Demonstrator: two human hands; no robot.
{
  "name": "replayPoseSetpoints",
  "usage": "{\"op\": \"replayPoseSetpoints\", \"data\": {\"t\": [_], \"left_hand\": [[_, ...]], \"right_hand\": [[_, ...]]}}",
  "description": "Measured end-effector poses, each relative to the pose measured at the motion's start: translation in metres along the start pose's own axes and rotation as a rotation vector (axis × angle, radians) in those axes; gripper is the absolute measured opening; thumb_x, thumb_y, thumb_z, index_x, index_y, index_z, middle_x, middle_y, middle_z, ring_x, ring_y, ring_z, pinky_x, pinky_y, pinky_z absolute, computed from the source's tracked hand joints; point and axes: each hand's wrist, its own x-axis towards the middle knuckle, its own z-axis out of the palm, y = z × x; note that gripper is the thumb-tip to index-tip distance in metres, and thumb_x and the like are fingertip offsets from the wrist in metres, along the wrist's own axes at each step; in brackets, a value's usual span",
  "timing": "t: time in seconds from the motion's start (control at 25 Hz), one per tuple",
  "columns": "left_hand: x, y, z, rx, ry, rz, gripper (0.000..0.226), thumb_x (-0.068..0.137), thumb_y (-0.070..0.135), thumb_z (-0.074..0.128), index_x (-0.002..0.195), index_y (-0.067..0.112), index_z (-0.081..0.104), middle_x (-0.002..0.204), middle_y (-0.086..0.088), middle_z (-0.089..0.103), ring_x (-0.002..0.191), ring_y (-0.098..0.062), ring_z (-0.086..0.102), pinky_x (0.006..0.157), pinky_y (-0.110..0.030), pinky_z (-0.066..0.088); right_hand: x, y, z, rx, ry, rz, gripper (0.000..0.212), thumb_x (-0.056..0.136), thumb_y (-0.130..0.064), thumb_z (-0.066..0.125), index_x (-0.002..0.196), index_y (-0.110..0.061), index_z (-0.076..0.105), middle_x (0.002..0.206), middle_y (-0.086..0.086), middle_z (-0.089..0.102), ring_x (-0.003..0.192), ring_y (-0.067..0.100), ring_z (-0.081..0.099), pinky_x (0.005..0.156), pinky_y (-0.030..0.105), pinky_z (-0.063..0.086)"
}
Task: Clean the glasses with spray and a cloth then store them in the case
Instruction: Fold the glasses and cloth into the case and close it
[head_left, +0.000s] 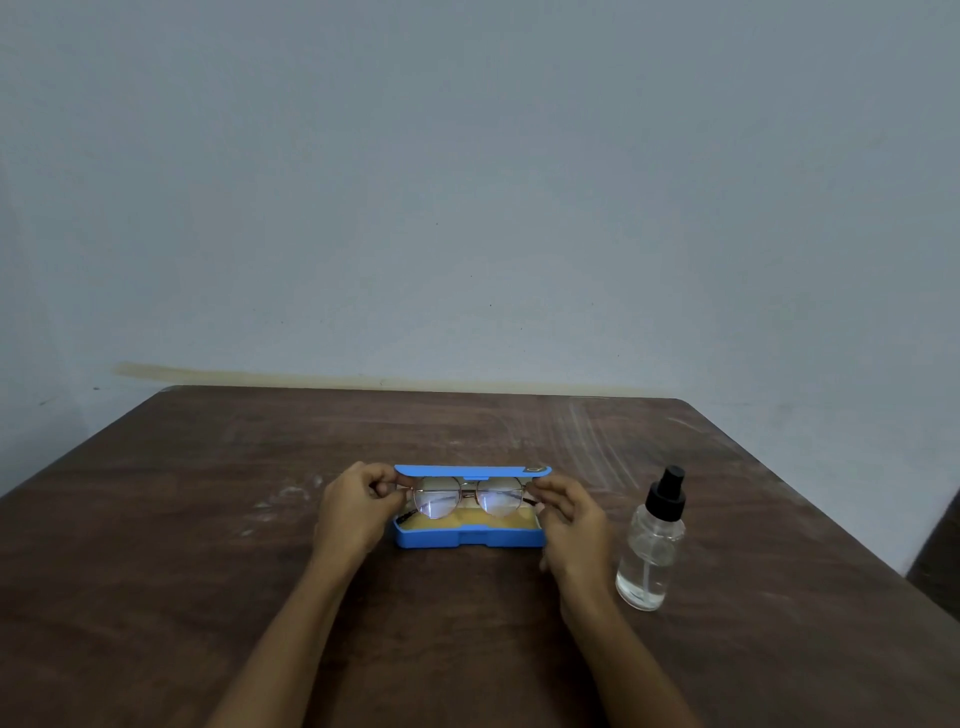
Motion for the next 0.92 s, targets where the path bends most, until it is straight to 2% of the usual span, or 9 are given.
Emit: {"op": "replayPoseSetpoints", "data": {"t": [0.08,0.2,0.28,0.36,0.48,0.64,0.92], "left_hand": [[0.001,-0.002,0.001,-0.028,0.0,-0.021,0.009,0.073,0.008,0.071,0.076,0.015,0.066,0.064,0.003,0.047,0.058,-0.01,0.042,0.054,-0.026,0.035],[0.001,-0.004,0.002,0.061,-0.011,-0.014,0.006,0.075,0.019,0.072,0.076,0.022,0.066,0.068,0.005,0.049,0.06,-0.01,0.044,0.056,-0.028,0.036],[0.001,-0.003,0.002,0.143,-0.042,0.0,0.014,0.075,0.03,0.071,0.067,0.035,0.06,0.072,0.008,0.05,0.063,-0.007,0.045,0.054,-0.027,0.035],[0.001,-0.004,0.003,0.21,-0.051,0.013,0.016,0.076,0.035,0.068,0.065,0.038,0.057,0.073,0.009,0.048,0.066,-0.006,0.045,0.055,-0.027,0.035],[0.004,-0.006,0.002,0.232,-0.03,0.027,0.007,0.08,0.035,0.064,0.081,0.029,0.066,0.075,0.01,0.046,0.069,-0.008,0.044,0.059,-0.029,0.035],[0.005,-0.008,0.001,0.32,-0.041,0.059,0.009,0.086,0.031,0.056,0.089,0.028,0.064,0.078,0.01,0.042,0.069,-0.005,0.041,0.059,-0.027,0.035],[0.002,-0.003,0.001,0.346,-0.034,0.069,0.007,0.081,0.03,0.063,0.088,0.028,0.062,0.086,0.01,0.045,0.077,-0.007,0.044,0.052,-0.021,0.03]], "right_hand": [[0.0,0.001,0.001,-0.012,-0.007,0.003,0.029,0.087,0.005,0.049,0.105,-0.016,0.06,0.104,0.0,0.068,0.089,0.02,0.064,0.043,0.014,0.041],[-0.003,0.001,0.002,-0.175,-0.019,-0.045,0.028,0.088,0.0,0.051,0.109,-0.017,0.06,0.11,-0.003,0.067,0.099,0.016,0.063,0.065,0.028,0.051],[-0.005,0.0,0.003,-0.292,-0.014,-0.097,0.028,0.089,-0.005,0.052,0.112,-0.019,0.059,0.112,-0.005,0.067,0.1,0.01,0.061,0.074,0.021,0.049],[-0.006,0.0,0.004,-0.367,-0.008,-0.127,0.029,0.09,-0.007,0.052,0.114,-0.021,0.058,0.111,-0.004,0.067,0.094,0.007,0.06,0.076,0.018,0.045],[-0.007,-0.002,0.003,-0.42,-0.01,-0.132,0.03,0.091,-0.009,0.05,0.117,-0.022,0.057,0.11,-0.002,0.068,0.087,0.008,0.06,0.079,0.023,0.049],[-0.009,-0.005,0.003,-0.514,-0.016,-0.162,0.031,0.092,-0.013,0.046,0.119,-0.025,0.057,0.108,0.002,0.068,0.093,0.017,0.064,0.078,0.03,0.051],[-0.01,-0.005,0.003,-0.568,-0.06,-0.189,0.033,0.093,-0.014,0.043,0.12,-0.023,0.057,0.115,-0.001,0.064,0.1,0.015,0.059,0.077,0.025,0.045]]}}
